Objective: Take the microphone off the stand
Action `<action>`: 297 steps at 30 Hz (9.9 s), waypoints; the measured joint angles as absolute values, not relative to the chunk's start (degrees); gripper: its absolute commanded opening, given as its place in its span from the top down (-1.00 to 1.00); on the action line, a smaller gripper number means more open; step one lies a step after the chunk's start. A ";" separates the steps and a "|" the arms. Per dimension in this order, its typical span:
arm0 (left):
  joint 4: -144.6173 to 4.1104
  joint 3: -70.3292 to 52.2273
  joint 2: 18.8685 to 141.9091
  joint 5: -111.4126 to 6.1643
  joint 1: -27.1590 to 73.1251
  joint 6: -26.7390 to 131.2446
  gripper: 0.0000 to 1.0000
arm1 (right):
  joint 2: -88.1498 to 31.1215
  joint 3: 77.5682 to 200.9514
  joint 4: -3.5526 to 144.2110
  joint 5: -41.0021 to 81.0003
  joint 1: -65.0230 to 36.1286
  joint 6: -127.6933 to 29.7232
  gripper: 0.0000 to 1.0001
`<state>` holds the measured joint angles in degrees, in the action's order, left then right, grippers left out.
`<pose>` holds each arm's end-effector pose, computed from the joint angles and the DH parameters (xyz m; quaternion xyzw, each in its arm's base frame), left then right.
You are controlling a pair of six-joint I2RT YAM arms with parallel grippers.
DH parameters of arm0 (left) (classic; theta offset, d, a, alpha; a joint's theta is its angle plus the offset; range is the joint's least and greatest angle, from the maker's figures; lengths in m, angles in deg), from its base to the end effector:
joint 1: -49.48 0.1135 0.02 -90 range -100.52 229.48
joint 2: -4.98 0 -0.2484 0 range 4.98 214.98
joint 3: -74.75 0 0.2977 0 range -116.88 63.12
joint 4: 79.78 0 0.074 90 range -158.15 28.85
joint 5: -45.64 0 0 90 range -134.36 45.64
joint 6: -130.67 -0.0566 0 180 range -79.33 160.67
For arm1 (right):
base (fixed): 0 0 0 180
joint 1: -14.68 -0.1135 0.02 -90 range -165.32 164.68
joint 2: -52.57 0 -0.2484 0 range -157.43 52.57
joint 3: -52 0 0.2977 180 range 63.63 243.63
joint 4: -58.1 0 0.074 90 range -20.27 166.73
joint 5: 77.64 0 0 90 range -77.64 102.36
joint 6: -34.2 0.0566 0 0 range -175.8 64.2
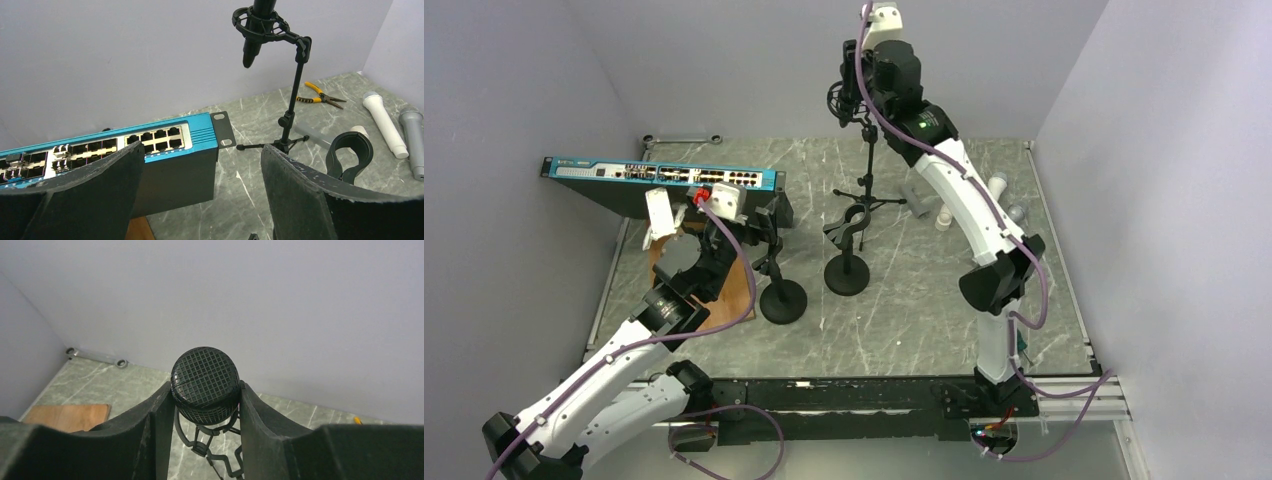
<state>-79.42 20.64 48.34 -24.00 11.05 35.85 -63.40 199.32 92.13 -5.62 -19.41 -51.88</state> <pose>0.2135 -0.1442 0.3625 0.1060 0.6358 -0.1103 0.7566 0.4327 0.2718 0.4857 -0.0818 0.7180 0.1152 0.6815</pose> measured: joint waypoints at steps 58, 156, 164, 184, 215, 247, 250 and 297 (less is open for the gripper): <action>-78.15 20.03 50.41 -24.51 7.94 37.67 -0.81 | -41.71 147.44 124.21 -6.06 -1.83 -40.53 1.00; -78.35 20.03 53.58 -20.48 6.78 33.82 -0.81 | -45.12 128.31 59.08 45.48 1.20 -67.20 -1.00; -78.30 20.03 53.17 -20.55 6.74 33.86 -0.82 | -39.90 125.25 65.83 31.06 0.90 -51.13 -1.00; -78.24 20.03 49.71 -20.55 6.52 34.00 -0.82 | -37.39 123.77 72.56 22.82 -3.25 -4.38 -0.45; -78.19 20.03 49.67 -20.55 6.50 33.84 -0.82 | -44.99 122.72 58.62 21.72 -4.39 17.74 1.00; -78.37 20.03 48.60 -20.48 6.48 32.53 -0.82 | -57.80 158.80 103.80 -10.76 -13.77 -19.90 0.13; -78.37 20.03 48.64 -20.51 6.48 32.55 -0.82 | -55.02 153.84 102.22 -6.80 -12.52 -21.36 -0.32; -78.32 20.03 49.08 -20.59 6.48 32.82 -0.82 | -52.55 118.15 36.37 47.08 7.48 21.08 0.56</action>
